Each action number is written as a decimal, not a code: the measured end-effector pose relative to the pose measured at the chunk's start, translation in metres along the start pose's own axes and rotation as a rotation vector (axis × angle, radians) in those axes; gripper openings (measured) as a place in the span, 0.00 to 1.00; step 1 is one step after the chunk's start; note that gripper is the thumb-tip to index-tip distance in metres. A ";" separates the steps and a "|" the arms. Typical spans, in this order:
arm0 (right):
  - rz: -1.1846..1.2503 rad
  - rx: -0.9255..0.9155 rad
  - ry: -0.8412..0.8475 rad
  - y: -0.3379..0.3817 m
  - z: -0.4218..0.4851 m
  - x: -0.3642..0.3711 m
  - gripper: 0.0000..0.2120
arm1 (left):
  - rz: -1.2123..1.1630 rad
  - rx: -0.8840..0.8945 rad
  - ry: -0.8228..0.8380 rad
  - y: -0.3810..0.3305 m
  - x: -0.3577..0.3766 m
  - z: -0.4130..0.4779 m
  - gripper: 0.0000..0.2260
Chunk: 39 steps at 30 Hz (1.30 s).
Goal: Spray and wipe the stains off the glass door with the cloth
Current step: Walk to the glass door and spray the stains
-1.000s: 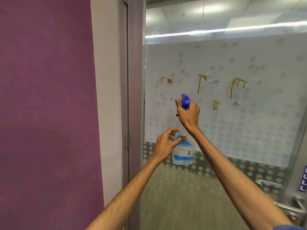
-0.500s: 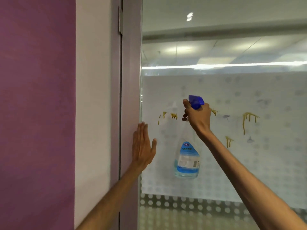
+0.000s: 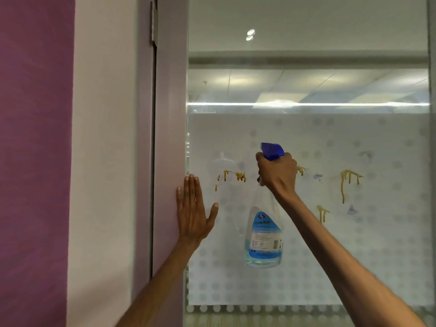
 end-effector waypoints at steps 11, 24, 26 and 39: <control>0.057 0.039 0.034 -0.013 0.001 -0.021 0.09 | 0.048 -0.040 0.029 -0.004 -0.003 -0.002 0.38; -0.001 0.034 0.024 -0.039 -0.006 -0.052 0.11 | -0.115 0.052 0.003 -0.043 -0.006 -0.039 0.28; -0.016 0.039 -0.005 -0.051 -0.010 -0.064 0.11 | -0.146 0.080 0.012 -0.065 -0.003 -0.050 0.27; -0.136 0.045 -0.046 -0.112 0.040 -0.165 0.14 | -0.236 0.044 0.124 -0.222 0.037 -0.094 0.28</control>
Point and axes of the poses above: each hand's wrist, its own z-axis towards the middle knuckle, its own x-axis out of the palm, y = z × x, the point moved 3 cm from there along z, towards the middle knuckle, and after that the axes turned 10 degrees about -y, right-handed, at the moved point
